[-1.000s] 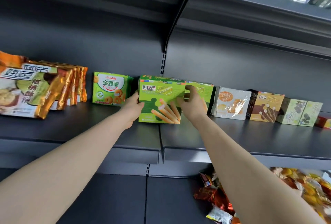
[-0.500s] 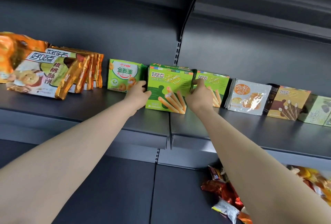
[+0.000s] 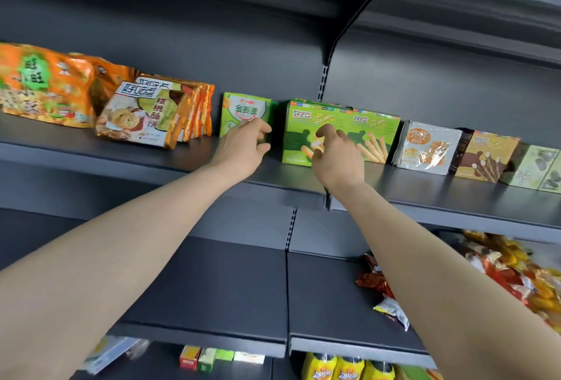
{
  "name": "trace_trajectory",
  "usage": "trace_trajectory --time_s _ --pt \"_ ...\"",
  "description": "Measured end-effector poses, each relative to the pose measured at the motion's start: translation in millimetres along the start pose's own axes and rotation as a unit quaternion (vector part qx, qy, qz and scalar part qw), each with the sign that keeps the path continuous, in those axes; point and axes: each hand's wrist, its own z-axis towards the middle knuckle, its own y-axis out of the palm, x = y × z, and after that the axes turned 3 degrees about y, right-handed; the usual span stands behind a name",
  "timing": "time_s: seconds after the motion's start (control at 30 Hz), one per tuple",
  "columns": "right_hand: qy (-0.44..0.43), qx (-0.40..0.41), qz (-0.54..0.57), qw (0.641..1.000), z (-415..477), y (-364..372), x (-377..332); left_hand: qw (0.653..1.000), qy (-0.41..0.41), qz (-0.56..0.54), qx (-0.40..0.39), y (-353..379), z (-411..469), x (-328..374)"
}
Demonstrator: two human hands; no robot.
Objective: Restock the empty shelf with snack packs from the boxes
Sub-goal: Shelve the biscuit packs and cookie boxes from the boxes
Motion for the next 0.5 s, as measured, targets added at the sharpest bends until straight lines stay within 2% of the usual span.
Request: trace_trajectory --time_s 0.1,0.23,0.5 --pt "-0.014 0.015 -0.001 1.000 -28 2 -36 1.000 0.017 0.019 -0.003 -32 -34 -16" --pt "-0.032 -0.014 0.010 0.999 -73 11 -84 0.998 0.017 0.053 -0.015 -73 -87 -45" --pt "-0.065 -0.053 0.053 0.995 -170 58 -165 0.993 -0.027 0.106 -0.054 -128 -212 -119"
